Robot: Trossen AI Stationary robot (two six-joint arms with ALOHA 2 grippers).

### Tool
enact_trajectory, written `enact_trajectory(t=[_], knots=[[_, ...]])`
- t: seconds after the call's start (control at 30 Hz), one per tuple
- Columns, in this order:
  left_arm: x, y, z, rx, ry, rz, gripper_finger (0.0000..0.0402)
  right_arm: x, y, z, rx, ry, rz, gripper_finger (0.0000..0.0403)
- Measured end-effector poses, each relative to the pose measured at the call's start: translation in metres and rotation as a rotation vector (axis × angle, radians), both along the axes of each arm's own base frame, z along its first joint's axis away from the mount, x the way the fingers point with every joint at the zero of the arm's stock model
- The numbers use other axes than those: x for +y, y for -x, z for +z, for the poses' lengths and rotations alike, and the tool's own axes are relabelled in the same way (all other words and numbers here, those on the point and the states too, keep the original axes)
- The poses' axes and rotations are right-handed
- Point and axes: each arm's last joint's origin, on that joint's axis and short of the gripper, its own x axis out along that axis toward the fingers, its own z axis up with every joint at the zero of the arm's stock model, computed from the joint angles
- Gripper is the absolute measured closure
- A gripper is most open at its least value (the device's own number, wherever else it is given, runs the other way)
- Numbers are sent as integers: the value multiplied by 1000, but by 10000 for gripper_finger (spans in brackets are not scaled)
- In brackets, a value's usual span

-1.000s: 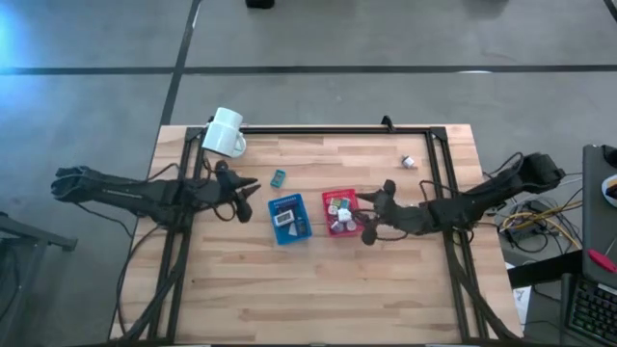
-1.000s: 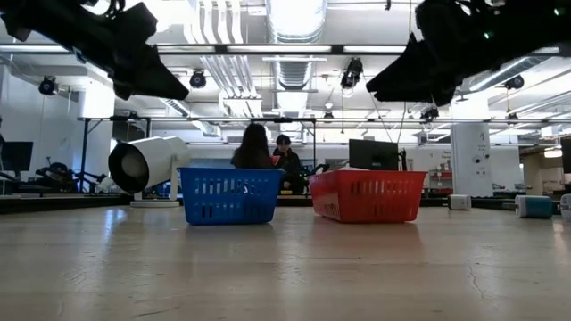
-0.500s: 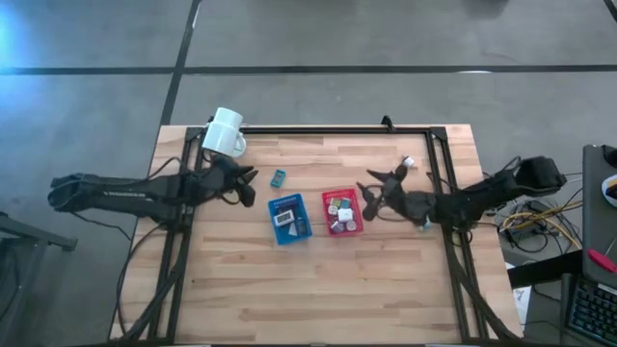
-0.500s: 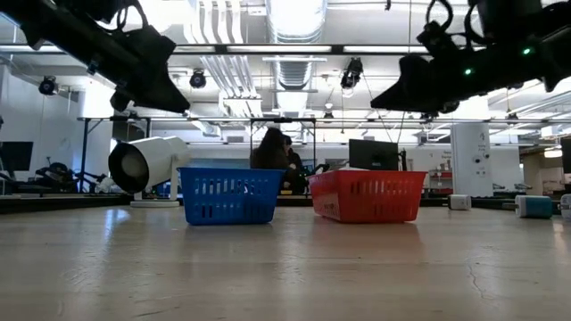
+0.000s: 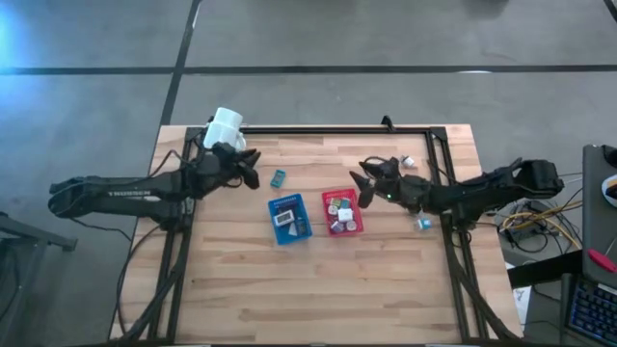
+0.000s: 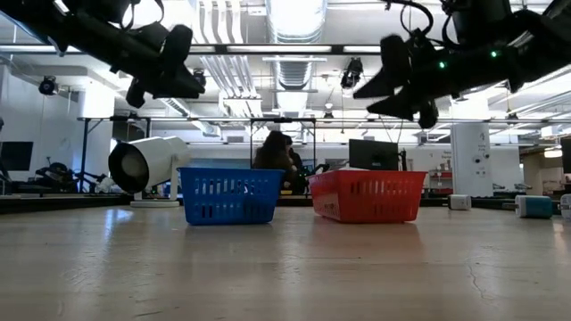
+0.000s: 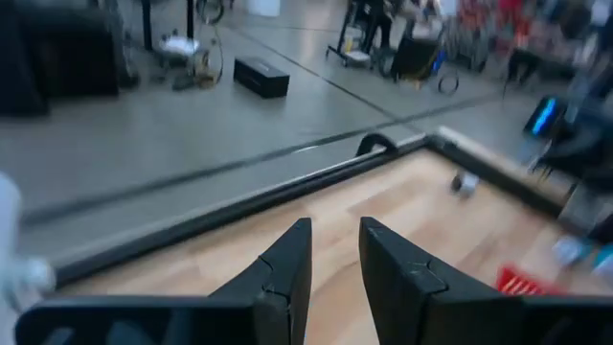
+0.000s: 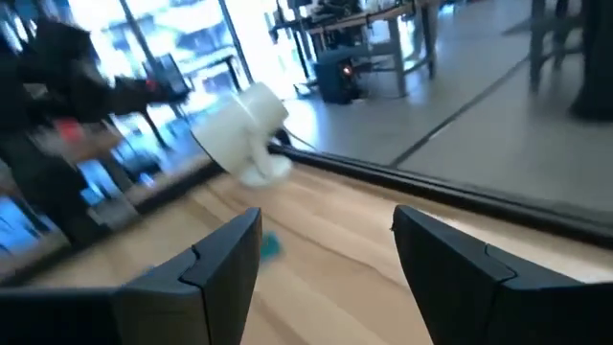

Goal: Pick & Place Office items
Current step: Put the light blue digital clock into the blue bin

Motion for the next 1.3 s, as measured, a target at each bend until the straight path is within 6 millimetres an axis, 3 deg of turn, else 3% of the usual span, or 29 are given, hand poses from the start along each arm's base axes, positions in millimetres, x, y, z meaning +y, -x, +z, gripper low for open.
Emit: enact_trajectory(t=[0.2,0.33,0.43,0.5,0.6,0.73,0.83,1.1,1.3], knots=[[0,0,0,-245,265,79,307,0,-19,32,-205,-145,85,172],[0,-2,3,-397,383,98,307,-1,-33,79,-366,-156,148,172],[0,-5,8,-481,417,64,307,-1,-43,113,-386,-129,175,172],[-1,-7,13,-530,421,14,307,0,-51,131,-296,-104,208,172],[-2,-10,15,-546,440,-63,307,0,-56,151,-11,-133,232,172],[-4,-16,21,-497,495,-164,307,1,-50,166,395,-208,198,172],[-3,-20,25,-445,495,-172,307,0,-46,180,557,-197,161,172],[-2,-24,45,-443,397,-184,307,-4,-50,215,565,-77,45,172],[-1,-24,44,-468,433,-149,307,-6,-61,213,568,-71,49,172]])
